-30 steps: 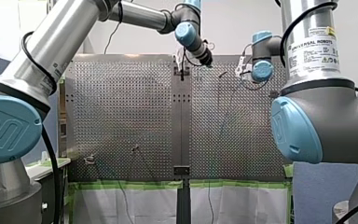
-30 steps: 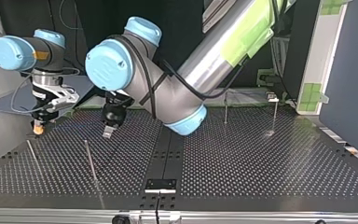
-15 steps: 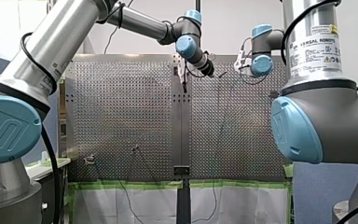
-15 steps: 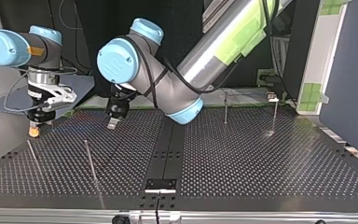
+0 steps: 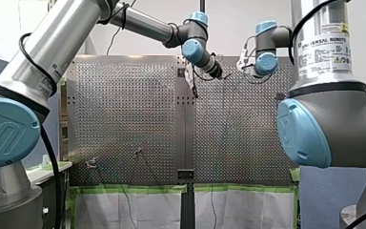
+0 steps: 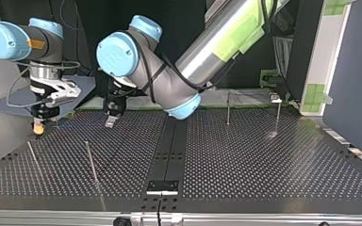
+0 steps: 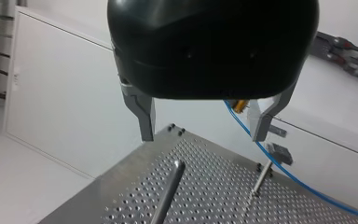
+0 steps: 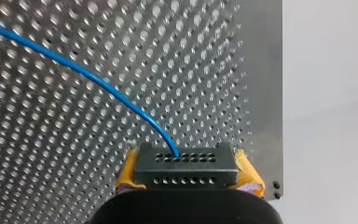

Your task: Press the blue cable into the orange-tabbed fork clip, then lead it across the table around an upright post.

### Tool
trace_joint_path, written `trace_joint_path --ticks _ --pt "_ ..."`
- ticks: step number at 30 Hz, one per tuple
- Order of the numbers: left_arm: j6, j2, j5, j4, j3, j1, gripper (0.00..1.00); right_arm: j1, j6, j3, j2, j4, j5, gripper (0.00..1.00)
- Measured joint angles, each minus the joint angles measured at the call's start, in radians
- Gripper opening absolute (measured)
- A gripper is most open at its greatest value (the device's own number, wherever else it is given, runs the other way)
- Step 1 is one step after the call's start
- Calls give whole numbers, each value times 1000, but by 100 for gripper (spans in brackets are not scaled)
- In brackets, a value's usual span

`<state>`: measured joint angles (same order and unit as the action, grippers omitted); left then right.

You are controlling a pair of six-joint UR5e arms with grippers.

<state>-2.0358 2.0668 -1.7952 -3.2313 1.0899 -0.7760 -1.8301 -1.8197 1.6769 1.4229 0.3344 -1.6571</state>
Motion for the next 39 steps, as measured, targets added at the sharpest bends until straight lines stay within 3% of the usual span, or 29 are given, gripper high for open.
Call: trace_joint_path --ticks 9,19,24,39 --pt "-82 3 2 10 7 -14 97 -20 -3 9 69 -26 34 0" --pt "-145 14 8 24 14 -19 97 -31 -6 9 73 -27 51 0" --pt "-177 44 36 55 13 -19 97 -32 -7 8 72 -27 58 0" --pt "-287 80 63 153 13 3 97 -34 -8 7 72 -27 64 0"
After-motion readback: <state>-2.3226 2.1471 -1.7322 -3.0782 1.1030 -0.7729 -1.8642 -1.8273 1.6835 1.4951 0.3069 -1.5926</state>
